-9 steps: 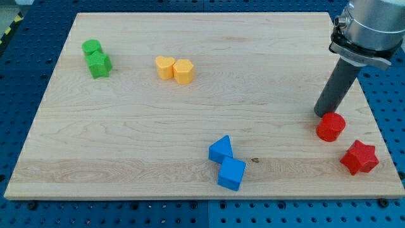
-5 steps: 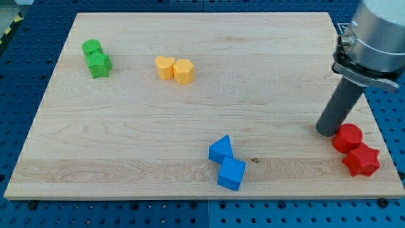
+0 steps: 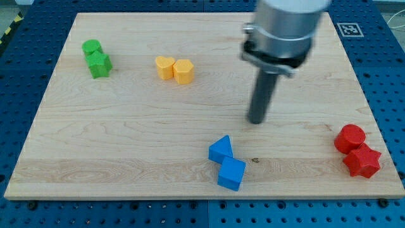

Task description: Slide green circle closer to the yellow heart

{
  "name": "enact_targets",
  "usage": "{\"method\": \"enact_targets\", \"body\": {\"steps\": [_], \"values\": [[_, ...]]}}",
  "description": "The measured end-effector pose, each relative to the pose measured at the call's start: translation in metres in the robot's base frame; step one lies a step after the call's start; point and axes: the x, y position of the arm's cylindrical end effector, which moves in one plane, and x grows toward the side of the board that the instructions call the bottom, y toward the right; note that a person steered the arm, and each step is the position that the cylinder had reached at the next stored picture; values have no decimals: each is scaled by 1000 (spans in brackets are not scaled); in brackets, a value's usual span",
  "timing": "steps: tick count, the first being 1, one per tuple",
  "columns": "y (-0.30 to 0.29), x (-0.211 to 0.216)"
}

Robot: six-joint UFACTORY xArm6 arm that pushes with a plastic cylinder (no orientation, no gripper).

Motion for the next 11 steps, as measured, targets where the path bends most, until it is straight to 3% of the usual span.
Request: {"method": "enact_targets", "body": {"steps": [2,4,6,8,11], "values": [[-228,-31],[-344,-132],[-311,-186],[-286,-136],[-221,-140]]}}
